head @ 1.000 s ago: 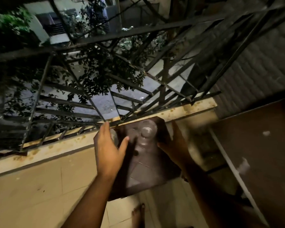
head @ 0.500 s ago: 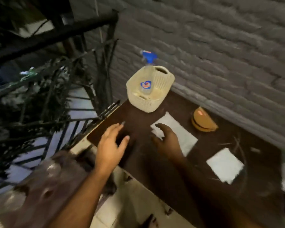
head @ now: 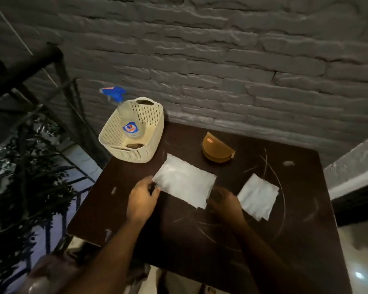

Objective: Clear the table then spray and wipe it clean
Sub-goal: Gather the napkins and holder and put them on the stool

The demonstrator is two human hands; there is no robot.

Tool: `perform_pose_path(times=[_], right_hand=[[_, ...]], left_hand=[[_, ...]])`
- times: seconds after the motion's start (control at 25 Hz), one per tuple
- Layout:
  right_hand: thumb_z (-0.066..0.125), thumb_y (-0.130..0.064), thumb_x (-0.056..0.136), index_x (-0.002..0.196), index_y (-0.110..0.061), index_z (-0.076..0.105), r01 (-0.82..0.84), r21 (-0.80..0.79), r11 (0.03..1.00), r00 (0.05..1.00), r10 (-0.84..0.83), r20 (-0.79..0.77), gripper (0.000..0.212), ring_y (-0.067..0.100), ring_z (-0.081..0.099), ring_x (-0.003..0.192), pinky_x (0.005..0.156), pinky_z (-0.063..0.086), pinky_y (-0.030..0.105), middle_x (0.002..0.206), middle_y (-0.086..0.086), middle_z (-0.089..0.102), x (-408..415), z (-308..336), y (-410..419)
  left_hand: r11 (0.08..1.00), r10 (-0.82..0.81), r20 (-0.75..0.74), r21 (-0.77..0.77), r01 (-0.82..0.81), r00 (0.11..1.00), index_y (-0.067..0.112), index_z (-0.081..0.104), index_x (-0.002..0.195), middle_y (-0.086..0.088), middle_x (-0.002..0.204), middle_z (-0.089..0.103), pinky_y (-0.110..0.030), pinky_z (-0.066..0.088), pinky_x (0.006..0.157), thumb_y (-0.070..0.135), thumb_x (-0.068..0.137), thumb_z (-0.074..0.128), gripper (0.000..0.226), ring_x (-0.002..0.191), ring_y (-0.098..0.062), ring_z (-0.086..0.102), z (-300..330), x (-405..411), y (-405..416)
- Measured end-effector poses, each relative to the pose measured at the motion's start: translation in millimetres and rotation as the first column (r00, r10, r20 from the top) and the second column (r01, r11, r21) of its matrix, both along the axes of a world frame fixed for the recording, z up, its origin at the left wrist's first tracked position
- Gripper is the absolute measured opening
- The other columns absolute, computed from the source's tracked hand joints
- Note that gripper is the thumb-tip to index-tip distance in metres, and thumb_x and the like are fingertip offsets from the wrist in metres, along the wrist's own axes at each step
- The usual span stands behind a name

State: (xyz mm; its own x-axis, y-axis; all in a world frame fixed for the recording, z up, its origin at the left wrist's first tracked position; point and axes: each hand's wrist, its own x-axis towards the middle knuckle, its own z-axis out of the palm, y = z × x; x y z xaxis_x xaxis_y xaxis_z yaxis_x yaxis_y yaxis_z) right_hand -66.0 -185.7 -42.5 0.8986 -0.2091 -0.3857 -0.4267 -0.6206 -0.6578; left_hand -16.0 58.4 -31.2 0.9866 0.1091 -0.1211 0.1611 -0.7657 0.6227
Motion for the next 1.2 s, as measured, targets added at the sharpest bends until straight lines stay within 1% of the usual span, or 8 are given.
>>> perform_pose_path(times=[0.24,0.4,0.56,0.64,0.76,0.96,1.12,1.2], right_hand=[[0.070,-0.030,0.081,0.116,-0.019,0.057,0.285,0.074,0.956,0.949,-0.270,-0.163,0.039,0.013,0.063,0.083,0.075,0.055,0.032,0.098,-0.002,0.065,38,-24,4],[0.072,-0.035,0.079,0.120,-0.015,0.054,0.435,0.049,0.899,0.879,-0.412,-0.239,0.049,0.011,0.059,0.081,0.054,0.045,0.020,0.110,0.002,0.065,59,-45,12],[0.077,-0.037,0.072,0.125,-0.013,0.050,0.520,0.027,0.854,0.832,-0.498,-0.245,0.065,0.023,0.063,0.102,0.083,0.056,0.038,0.119,0.006,0.063,67,-66,31],[0.079,-0.034,0.071,0.126,-0.011,0.049,0.547,0.048,0.836,0.819,-0.522,-0.240,0.066,0.026,0.063,0.105,0.082,0.054,0.035,0.120,0.007,0.062,71,-72,42],[0.077,-0.026,0.074,0.121,-0.009,0.053,0.597,0.126,0.793,0.789,-0.551,-0.272,0.055,0.025,0.064,0.101,0.072,0.050,0.029,0.114,0.006,0.064,76,-78,48],[0.066,-0.016,0.080,0.070,-0.011,0.065,0.597,0.164,0.785,0.792,-0.544,-0.277,0.011,0.025,0.066,0.080,0.078,0.056,0.039,0.080,0.007,0.067,86,-75,34],[0.064,-0.016,0.082,0.089,-0.012,0.061,0.615,0.260,0.744,0.787,-0.565,-0.247,0.009,0.016,0.059,0.080,0.065,0.048,0.030,0.089,0.003,0.062,85,-68,15],[0.068,-0.014,0.080,0.100,-0.020,0.055,0.611,0.316,0.726,0.792,-0.555,-0.256,0.025,0.013,0.058,0.086,0.062,0.045,0.025,0.094,-0.003,0.057,79,-64,4]], left_hand=[[0.995,-0.058,-0.152,0.077,0.070,0.987,0.009,0.050,0.136,-0.012,0.134,0.057,-0.041,0.043,0.104,0.025,0.087,0.066,0.054,0.121,-0.028,0.055,-45,80,-5],[0.993,-0.065,-0.269,0.076,0.088,0.961,0.008,0.044,0.140,-0.017,0.136,0.051,-0.042,0.040,0.103,0.031,0.085,0.068,0.064,0.124,-0.033,0.050,-73,115,-11],[0.977,-0.049,-0.394,0.173,0.127,0.918,0.010,0.043,0.138,-0.017,0.131,0.052,-0.042,0.045,0.094,0.039,0.082,0.069,0.068,0.118,-0.034,0.053,-94,120,-21],[0.975,-0.047,-0.412,0.180,0.132,0.910,0.010,0.048,0.129,-0.016,0.123,0.057,-0.042,0.050,0.090,0.034,0.080,0.069,0.059,0.112,-0.034,0.057,-106,117,-23],[0.986,-0.045,-0.446,0.126,0.112,0.894,0.009,0.057,0.116,-0.013,0.113,0.063,-0.038,0.051,0.083,0.030,0.076,0.072,0.047,0.104,-0.034,0.061,-113,116,-23],[0.995,-0.103,-0.472,-0.039,0.096,0.876,0.012,0.059,0.084,-0.012,0.093,0.066,-0.032,0.046,0.069,0.026,0.078,0.072,0.020,0.086,-0.029,0.062,-98,115,-22],[0.868,-0.092,-0.563,-0.449,-0.210,0.821,0.010,0.059,0.116,-0.009,0.108,0.066,-0.037,0.052,0.081,0.013,0.077,0.073,0.042,0.099,-0.028,0.062,-93,102,-30],[0.833,-0.097,-0.619,-0.479,-0.276,0.779,0.013,0.051,0.129,-0.009,0.117,0.062,-0.044,0.052,0.089,0.011,0.070,0.078,0.064,0.105,-0.029,0.060,-100,93,-33]])
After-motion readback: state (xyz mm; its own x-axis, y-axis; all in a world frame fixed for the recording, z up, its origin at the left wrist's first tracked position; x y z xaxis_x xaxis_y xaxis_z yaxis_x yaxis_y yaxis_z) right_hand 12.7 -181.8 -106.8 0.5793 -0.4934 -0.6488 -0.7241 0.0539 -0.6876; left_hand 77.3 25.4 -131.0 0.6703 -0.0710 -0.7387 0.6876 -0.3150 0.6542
